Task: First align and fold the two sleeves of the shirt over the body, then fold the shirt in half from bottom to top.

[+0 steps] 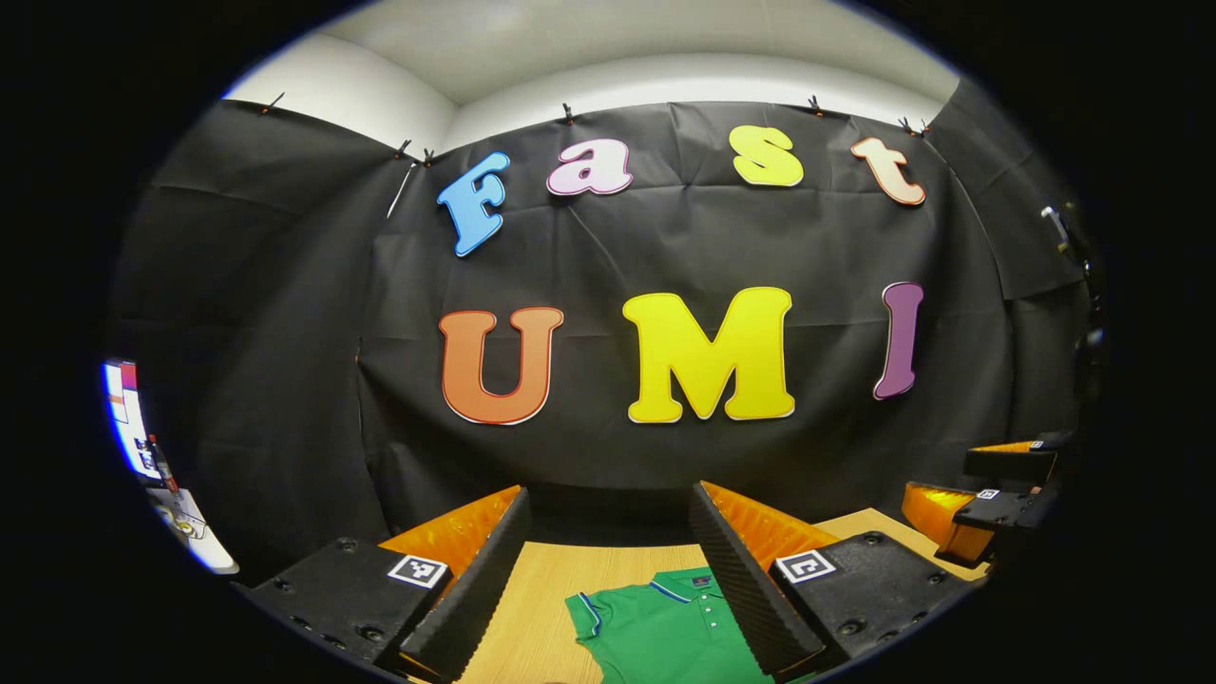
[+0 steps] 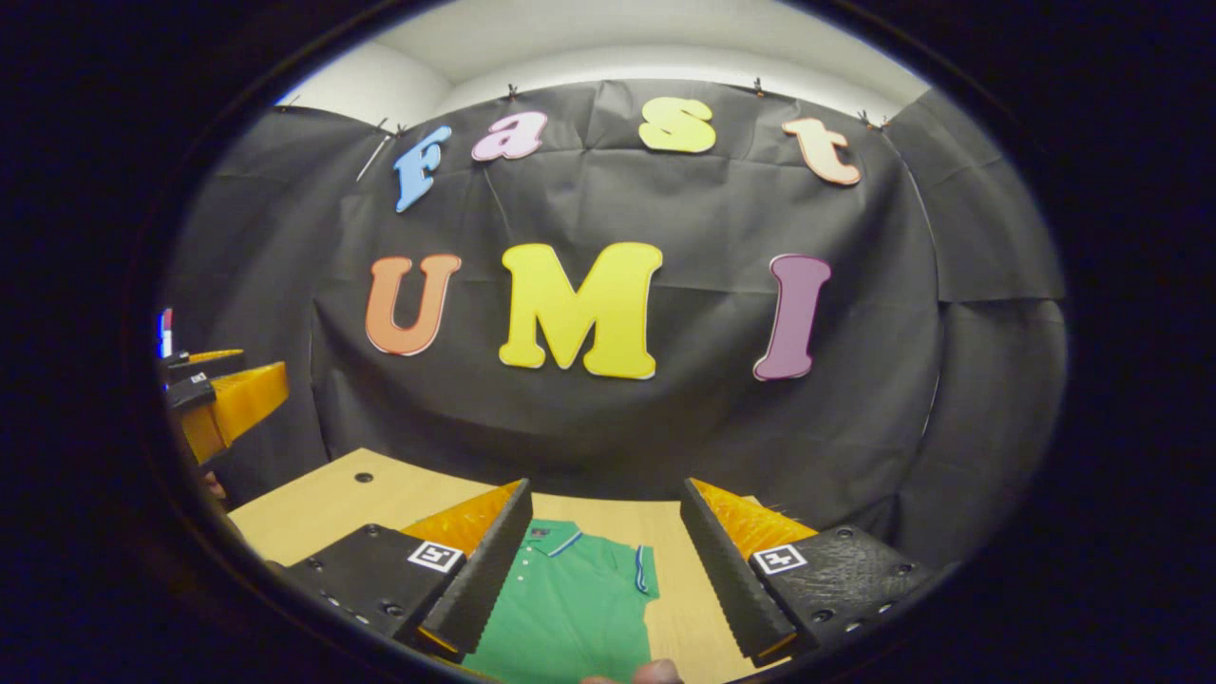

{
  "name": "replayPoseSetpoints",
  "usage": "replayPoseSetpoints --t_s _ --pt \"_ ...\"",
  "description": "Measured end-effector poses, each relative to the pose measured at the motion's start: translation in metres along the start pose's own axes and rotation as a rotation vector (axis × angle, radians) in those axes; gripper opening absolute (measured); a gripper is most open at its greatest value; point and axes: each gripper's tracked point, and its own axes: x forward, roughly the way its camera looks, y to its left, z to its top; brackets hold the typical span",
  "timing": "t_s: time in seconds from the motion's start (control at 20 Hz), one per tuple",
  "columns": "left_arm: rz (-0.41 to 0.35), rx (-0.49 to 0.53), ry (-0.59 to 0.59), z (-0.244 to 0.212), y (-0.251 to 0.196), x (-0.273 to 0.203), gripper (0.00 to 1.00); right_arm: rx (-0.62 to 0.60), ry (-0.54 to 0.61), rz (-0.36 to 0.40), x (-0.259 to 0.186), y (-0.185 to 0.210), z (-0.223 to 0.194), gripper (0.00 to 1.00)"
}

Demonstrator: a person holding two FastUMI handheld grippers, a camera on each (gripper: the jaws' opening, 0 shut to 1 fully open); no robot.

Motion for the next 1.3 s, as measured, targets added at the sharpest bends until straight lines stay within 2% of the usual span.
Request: replayPoseSetpoints --t_s 0.4,0.65,0.95,1.3 --pt "0.007 0.031 0.021 -0.006 -0.009 0.017 1.0 -0.059 0.25 0.009 0.064 -0.025 -0.082 0.95" --pt "0.03 0.022 0.069 -0.021 -0.011 0.034 1.0 -0.025 0.43 0.008 0.116 -0.045 -0.146 0.95" --pt "0.045 0.028 0.106 -0.036 -0.02 0.054 1.0 -0.025 0.552 -0.019 0.19 -0.072 -0.213 0.95" --pt "0.069 0.053 0.17 -0.058 -0.028 0.073 1.0 -0.102 0.659 0.016 0.247 -0.076 -0.283 0.95"
